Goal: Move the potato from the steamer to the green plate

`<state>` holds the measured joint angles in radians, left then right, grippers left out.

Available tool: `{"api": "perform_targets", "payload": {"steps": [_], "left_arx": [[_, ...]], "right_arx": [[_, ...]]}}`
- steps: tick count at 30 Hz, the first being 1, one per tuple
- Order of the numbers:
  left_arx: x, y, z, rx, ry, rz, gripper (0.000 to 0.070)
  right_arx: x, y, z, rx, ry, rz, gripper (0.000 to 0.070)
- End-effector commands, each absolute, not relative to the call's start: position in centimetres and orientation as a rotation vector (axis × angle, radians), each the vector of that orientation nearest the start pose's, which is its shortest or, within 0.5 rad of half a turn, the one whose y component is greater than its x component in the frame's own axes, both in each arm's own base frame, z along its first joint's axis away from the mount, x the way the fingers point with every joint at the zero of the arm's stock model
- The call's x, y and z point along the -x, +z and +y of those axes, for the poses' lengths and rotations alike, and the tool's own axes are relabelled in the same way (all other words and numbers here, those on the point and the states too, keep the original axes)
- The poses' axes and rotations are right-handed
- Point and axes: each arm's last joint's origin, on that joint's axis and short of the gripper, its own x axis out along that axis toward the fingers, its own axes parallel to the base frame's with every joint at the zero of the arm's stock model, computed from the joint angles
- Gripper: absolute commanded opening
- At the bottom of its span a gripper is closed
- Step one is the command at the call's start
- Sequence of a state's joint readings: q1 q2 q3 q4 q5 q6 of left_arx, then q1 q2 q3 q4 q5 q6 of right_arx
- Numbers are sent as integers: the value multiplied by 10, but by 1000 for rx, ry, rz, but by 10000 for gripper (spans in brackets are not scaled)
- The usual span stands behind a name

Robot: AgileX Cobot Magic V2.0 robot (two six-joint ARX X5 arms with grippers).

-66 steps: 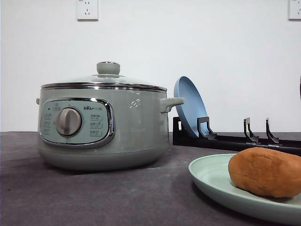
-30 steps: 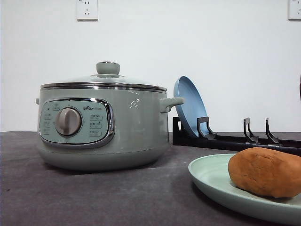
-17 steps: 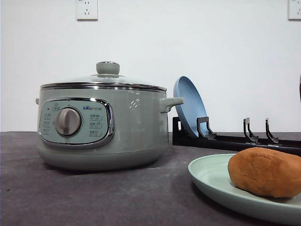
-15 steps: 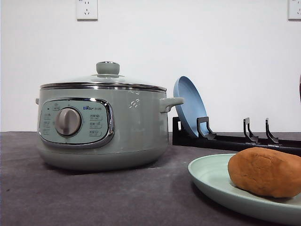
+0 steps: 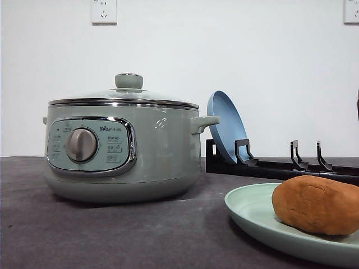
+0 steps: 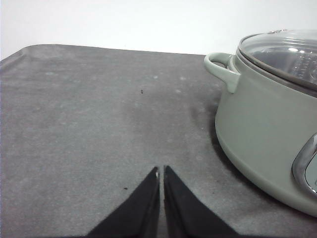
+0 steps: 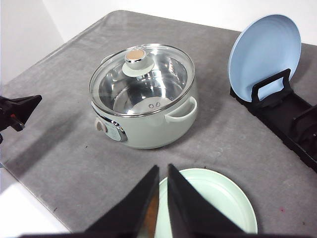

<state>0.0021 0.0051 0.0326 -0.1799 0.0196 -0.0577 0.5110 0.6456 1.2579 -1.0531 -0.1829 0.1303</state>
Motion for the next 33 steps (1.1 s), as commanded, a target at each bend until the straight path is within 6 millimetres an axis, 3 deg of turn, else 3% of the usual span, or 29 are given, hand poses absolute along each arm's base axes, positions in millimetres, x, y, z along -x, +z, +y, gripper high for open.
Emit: {"api": "perform_targets", "payload": {"steps": [1, 16, 22, 26, 33], "left_arx": [[-96, 150, 0, 44, -7, 166, 6], [-96, 150, 0, 44, -7, 166, 6], [-96, 151, 0, 44, -7, 164, 6], [-96, 151, 0, 44, -7, 163, 6], [-96, 151, 0, 44, -7, 163, 6]], "right_arx": [[-51, 417, 35, -45, 665, 457, 17], [-51, 417, 35, -45, 662, 457, 17], [-54, 412, 30, -75, 576, 392, 17], [-64, 392, 25, -109, 460, 208, 17], [-83, 327, 18, -104, 337, -138, 17]]}}
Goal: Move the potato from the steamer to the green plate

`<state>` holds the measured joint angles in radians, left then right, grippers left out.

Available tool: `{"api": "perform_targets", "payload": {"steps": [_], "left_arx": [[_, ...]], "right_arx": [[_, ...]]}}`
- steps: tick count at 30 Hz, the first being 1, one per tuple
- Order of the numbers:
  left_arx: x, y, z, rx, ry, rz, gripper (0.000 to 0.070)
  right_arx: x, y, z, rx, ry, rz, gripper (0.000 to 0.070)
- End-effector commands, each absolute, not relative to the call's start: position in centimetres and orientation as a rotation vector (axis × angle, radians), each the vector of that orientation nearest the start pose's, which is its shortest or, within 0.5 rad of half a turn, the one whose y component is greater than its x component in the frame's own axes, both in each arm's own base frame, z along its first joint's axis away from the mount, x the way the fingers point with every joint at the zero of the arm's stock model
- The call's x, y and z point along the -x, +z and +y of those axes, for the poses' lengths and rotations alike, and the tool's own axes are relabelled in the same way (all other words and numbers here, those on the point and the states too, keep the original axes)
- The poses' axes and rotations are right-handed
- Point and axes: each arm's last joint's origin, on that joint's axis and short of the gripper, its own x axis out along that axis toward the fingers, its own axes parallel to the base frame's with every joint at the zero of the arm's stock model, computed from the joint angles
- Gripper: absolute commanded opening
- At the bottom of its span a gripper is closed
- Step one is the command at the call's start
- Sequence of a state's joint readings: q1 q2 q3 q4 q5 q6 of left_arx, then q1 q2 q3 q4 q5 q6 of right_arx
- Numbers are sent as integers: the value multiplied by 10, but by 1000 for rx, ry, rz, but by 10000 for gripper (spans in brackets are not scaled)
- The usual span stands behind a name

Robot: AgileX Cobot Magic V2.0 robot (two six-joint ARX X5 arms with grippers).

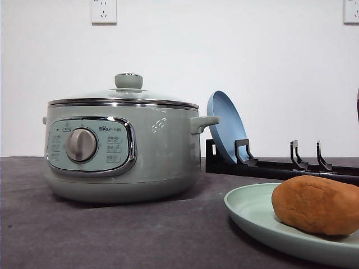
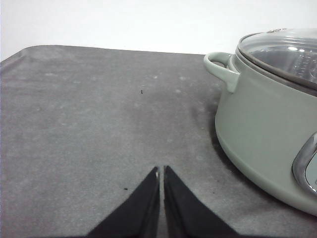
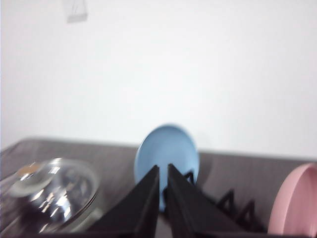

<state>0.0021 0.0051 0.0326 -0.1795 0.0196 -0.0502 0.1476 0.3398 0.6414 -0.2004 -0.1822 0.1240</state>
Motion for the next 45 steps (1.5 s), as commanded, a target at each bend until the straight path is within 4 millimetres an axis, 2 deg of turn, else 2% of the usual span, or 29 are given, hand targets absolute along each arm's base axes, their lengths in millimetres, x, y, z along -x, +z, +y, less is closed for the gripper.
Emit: {"api": "perform_targets", "payload": {"steps": [1, 7, 10, 13, 16, 23, 27, 45], "left_arx": [[-96, 151, 0, 44, -7, 163, 6], [-96, 151, 0, 44, -7, 163, 6], [-96, 151, 0, 44, -7, 163, 6], [-96, 151, 0, 44, -7, 163, 6], [-96, 151, 0, 44, -7, 163, 6], [-96, 151, 0, 44, -7, 163, 6], [-96, 151, 0, 44, -7, 163, 6], [-96, 152, 0, 43, -7, 155, 6]], "right_arx": [[-85, 315, 17, -98, 329, -158, 17], [-93, 244, 11, -73, 232, -105, 15], [-96, 215, 8, -71, 196, -56, 15], [-98, 193, 6, -61, 170, -18, 15], [-99, 178, 5, -63, 156, 9, 15], [-97, 160, 4, -71, 115, 68, 15], [-96, 150, 2, -82, 74, 171, 15], [-96, 152, 2, -105, 73, 151, 15]]}}
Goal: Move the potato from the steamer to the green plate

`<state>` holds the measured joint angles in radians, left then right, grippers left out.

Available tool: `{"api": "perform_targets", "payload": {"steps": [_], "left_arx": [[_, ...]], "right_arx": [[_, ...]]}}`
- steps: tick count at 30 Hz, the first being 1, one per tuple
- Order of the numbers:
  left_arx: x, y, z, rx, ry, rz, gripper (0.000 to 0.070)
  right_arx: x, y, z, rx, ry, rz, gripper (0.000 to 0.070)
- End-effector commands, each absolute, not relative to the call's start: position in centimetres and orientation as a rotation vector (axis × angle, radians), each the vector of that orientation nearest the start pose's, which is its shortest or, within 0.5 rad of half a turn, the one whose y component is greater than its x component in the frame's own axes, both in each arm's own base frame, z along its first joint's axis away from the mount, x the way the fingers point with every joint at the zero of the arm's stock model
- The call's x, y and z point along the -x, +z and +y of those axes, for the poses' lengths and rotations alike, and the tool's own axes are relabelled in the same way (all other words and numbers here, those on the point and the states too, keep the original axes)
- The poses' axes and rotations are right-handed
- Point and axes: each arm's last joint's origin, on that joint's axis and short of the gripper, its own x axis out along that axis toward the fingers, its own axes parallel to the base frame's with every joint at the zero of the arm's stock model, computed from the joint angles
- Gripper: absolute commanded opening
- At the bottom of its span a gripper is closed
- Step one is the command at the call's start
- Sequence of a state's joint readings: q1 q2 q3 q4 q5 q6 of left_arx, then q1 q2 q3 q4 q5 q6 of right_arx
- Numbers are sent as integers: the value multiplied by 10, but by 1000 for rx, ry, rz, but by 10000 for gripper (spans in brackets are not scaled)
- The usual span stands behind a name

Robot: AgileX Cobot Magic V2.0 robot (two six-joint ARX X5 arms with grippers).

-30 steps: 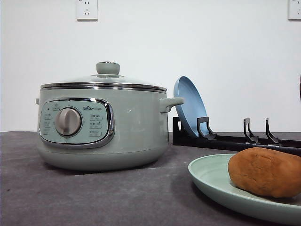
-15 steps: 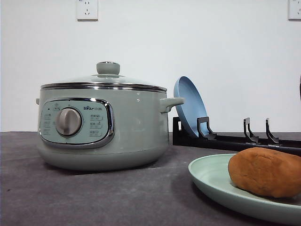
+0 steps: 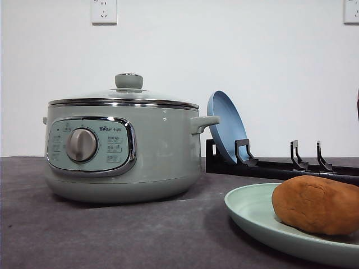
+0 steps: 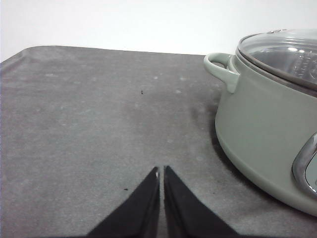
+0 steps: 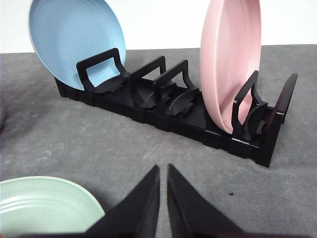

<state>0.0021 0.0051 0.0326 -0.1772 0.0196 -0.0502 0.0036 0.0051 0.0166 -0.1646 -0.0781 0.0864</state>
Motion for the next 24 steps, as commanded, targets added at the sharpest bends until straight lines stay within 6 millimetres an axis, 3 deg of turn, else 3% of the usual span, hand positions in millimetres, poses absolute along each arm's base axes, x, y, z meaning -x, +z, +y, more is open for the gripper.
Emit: {"api": "perform_targets", "payload": {"steps": [1, 24], "left_arx": [[-96, 152, 0, 43, -7, 155, 6], [-96, 152, 0, 43, -7, 155, 6]], "right_arx": [[-96, 152, 2, -105, 73, 151, 15], [-96, 152, 2, -105, 73, 151, 15]]}}
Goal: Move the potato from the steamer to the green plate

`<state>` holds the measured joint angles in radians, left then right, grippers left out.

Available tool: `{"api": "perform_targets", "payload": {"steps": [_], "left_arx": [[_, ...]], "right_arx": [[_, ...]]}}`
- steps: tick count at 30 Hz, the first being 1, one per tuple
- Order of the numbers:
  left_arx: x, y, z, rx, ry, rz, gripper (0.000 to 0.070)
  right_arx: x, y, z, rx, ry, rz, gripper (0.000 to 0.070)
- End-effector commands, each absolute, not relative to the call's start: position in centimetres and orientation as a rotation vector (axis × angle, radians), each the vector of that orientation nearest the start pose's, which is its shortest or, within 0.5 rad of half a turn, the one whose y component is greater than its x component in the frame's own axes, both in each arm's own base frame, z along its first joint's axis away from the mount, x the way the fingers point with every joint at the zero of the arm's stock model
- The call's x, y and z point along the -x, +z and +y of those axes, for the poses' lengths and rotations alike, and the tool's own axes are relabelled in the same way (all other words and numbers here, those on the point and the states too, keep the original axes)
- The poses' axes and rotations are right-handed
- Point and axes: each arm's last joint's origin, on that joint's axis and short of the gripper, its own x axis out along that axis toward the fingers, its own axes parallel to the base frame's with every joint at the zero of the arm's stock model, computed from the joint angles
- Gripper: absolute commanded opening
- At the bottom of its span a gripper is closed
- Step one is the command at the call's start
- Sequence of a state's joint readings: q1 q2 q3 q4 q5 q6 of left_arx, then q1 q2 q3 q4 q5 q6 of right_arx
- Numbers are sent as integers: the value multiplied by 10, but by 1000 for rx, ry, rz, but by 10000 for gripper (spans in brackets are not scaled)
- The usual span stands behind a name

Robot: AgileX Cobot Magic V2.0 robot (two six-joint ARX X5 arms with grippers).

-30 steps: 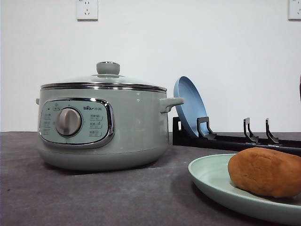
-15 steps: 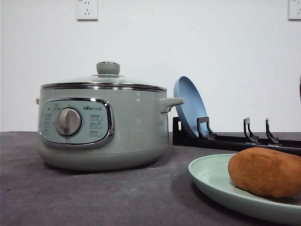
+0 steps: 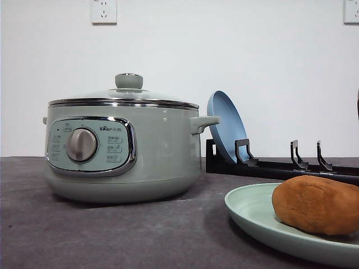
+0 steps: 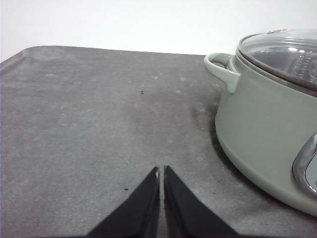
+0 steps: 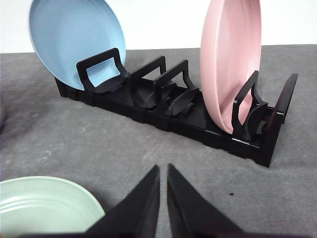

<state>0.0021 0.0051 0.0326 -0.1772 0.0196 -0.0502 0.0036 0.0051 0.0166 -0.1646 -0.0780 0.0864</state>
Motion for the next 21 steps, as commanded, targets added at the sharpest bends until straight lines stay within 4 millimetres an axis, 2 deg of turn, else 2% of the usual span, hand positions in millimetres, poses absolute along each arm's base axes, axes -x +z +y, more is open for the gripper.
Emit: {"api": "perform_targets", "payload": {"steps": [1, 21], "left_arx": [[-96, 152, 0, 43, -7, 155, 6], [-96, 152, 0, 43, -7, 155, 6]], "right_arx": [[-96, 152, 2, -105, 73, 151, 15], [-96, 152, 2, -105, 73, 151, 15]]}}
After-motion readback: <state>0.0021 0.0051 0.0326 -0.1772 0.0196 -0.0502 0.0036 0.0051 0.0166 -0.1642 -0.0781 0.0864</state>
